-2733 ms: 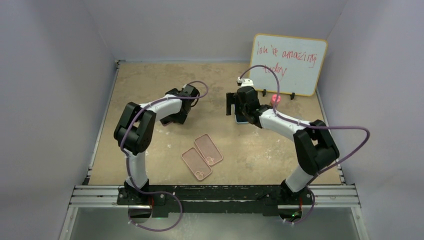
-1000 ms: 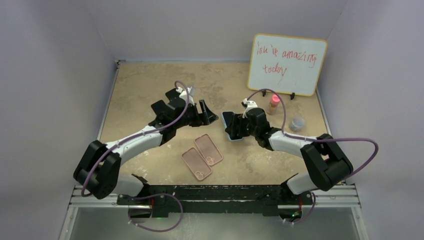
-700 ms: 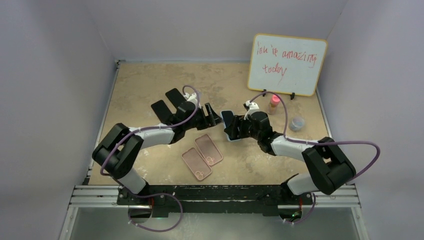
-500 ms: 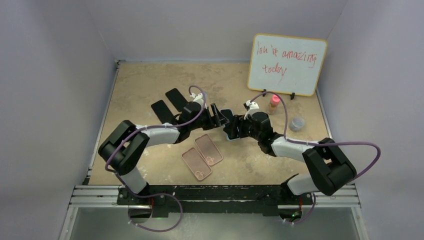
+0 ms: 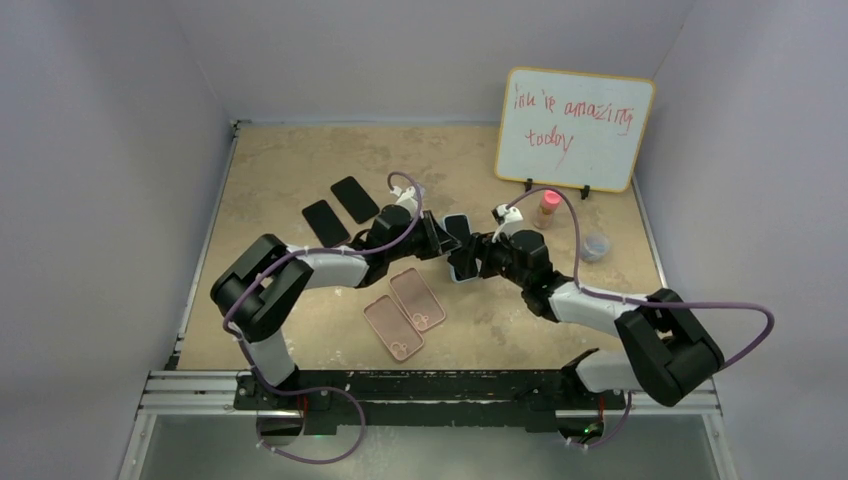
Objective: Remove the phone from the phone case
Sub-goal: Pick up the phone at the center of the board.
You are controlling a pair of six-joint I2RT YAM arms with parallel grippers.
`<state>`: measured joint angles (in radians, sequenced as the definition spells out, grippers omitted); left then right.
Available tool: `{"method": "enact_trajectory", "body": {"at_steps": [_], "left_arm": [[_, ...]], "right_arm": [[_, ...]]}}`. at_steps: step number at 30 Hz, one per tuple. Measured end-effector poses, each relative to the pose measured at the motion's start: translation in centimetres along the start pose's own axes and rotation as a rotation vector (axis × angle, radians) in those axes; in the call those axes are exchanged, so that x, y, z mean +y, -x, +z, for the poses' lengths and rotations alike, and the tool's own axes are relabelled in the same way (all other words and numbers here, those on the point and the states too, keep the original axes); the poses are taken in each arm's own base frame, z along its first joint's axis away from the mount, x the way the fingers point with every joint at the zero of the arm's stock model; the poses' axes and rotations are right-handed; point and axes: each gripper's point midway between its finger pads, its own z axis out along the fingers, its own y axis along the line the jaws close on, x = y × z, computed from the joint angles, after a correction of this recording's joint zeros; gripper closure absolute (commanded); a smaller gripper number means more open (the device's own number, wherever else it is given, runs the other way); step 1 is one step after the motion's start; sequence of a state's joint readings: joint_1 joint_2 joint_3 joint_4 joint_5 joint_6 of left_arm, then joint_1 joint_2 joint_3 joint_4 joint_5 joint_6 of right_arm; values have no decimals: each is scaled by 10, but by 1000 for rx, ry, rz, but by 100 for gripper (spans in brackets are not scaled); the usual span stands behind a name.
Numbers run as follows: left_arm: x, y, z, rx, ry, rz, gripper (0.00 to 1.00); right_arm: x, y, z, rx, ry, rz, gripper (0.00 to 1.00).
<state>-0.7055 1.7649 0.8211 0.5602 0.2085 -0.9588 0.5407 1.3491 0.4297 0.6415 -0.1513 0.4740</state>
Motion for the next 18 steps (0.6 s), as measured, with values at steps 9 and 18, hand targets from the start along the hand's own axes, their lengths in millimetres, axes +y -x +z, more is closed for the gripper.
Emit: {"method": "enact_trajectory", "body": {"at_steps": [9, 18], "left_arm": [[-19, 20, -30, -57, -93, 76, 100], [13, 42, -75, -140, -80, 22, 100]], "right_arm": [[28, 31, -24, -134, 109, -30, 18], [65, 69, -59, -315, 258, -31, 1]]}}
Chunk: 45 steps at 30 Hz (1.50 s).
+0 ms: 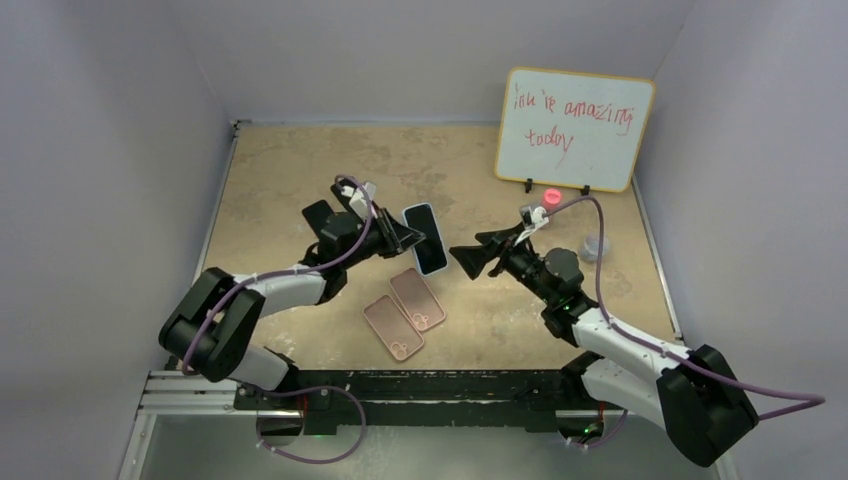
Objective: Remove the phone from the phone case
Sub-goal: Pick up the phone at the center of the board.
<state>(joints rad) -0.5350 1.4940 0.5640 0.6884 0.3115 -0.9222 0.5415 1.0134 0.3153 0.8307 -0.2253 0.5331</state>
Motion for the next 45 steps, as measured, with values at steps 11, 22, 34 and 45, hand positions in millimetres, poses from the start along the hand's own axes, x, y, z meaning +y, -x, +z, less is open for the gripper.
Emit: {"method": "enact_trajectory", "body": {"at_steps": [11, 22, 34, 45], "left_arm": [[-73, 41, -25, -141, -222, -75, 100], [-106, 58, -37, -242, -345, -216, 100], [-121, 57, -46, -251, -416, -286, 100], [-128, 51, -50, -194, -455, -291, 100]], "right_arm": [[31, -4, 0, -23, 173, 109, 1], [69, -3, 8, -84, 332, 140, 13], [72, -2, 17, -100, 360, 137, 54], [86, -7, 10, -95, 440, 66, 94]]}}
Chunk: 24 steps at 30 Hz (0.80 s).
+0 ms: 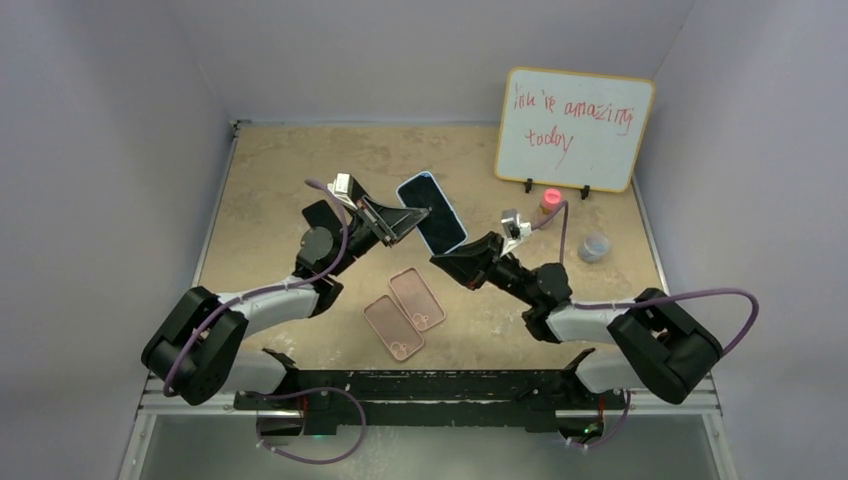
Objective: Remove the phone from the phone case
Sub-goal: Pick up the phone at the center of the board.
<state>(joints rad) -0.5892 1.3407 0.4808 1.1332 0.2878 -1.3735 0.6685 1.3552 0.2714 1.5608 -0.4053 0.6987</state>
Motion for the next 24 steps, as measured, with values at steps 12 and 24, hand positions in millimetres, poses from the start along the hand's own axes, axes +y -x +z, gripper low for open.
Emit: {"method": "enact_trajectory", "body": {"at_steps": [12, 24], "left_arm": [[-27, -9, 5, 119, -95, -1, 100], [-5, -37, -18, 374, -11, 18, 100]], "right_arm": [[11, 9, -6, 21, 38, -298, 98], [-35, -10, -15, 184, -145, -377, 61]]}}
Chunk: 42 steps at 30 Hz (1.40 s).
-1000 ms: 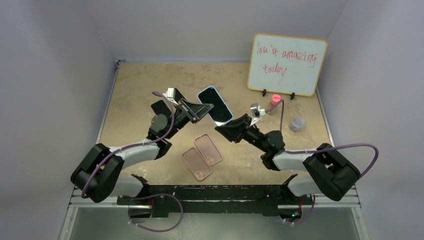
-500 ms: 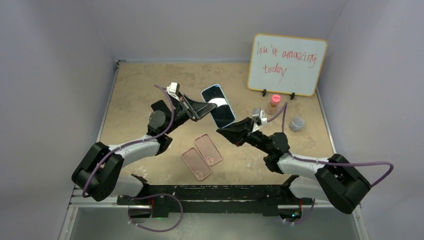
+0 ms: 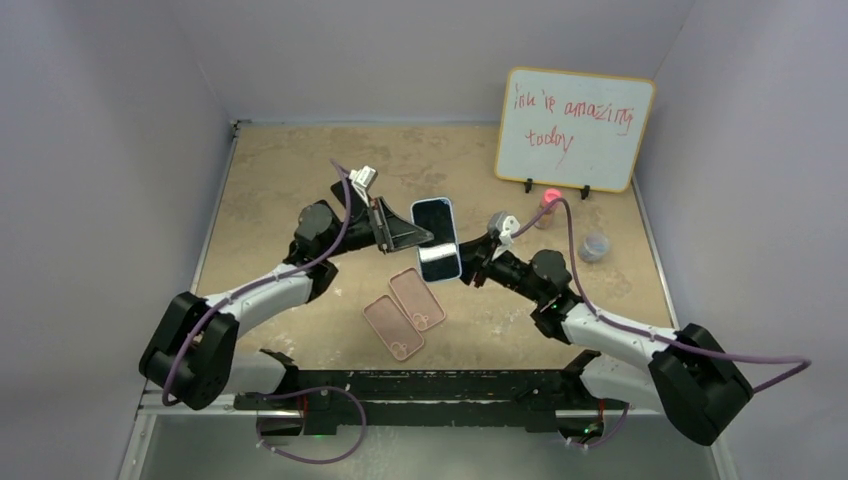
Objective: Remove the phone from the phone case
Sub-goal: Pick up the phone at the center of the board.
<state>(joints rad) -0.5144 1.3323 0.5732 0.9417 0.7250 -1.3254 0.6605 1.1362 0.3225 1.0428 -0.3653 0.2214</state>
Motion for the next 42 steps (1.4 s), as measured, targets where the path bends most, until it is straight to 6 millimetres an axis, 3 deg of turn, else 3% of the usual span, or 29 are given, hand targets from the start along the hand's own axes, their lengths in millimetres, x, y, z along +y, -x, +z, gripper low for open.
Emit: {"method": "enact_trajectory", "body": {"at_steps": [6, 10, 14, 21, 34, 38, 42], "left_arm": [[-7, 16, -4, 94, 83, 191, 100], [-16, 27, -4, 128, 124, 340, 100], [-13, 29, -7, 172, 165, 431, 100], [-1, 14, -17, 270, 187, 479, 100], [-17, 0, -21, 342, 91, 493, 100], [-23, 0, -20, 344, 64, 500, 100], [-30, 0, -19, 343, 33, 504, 100]], "right_arm": [[11, -10, -9, 107, 57, 16, 39], [31, -18, -14, 178, 166, 27, 34], [49, -21, -18, 224, 274, 31, 31], [62, -7, -18, 216, 352, 13, 31], [61, -7, -12, 211, 362, 31, 32], [64, 0, -11, 182, 384, 26, 36], [69, 3, -9, 168, 428, 31, 46]]}}
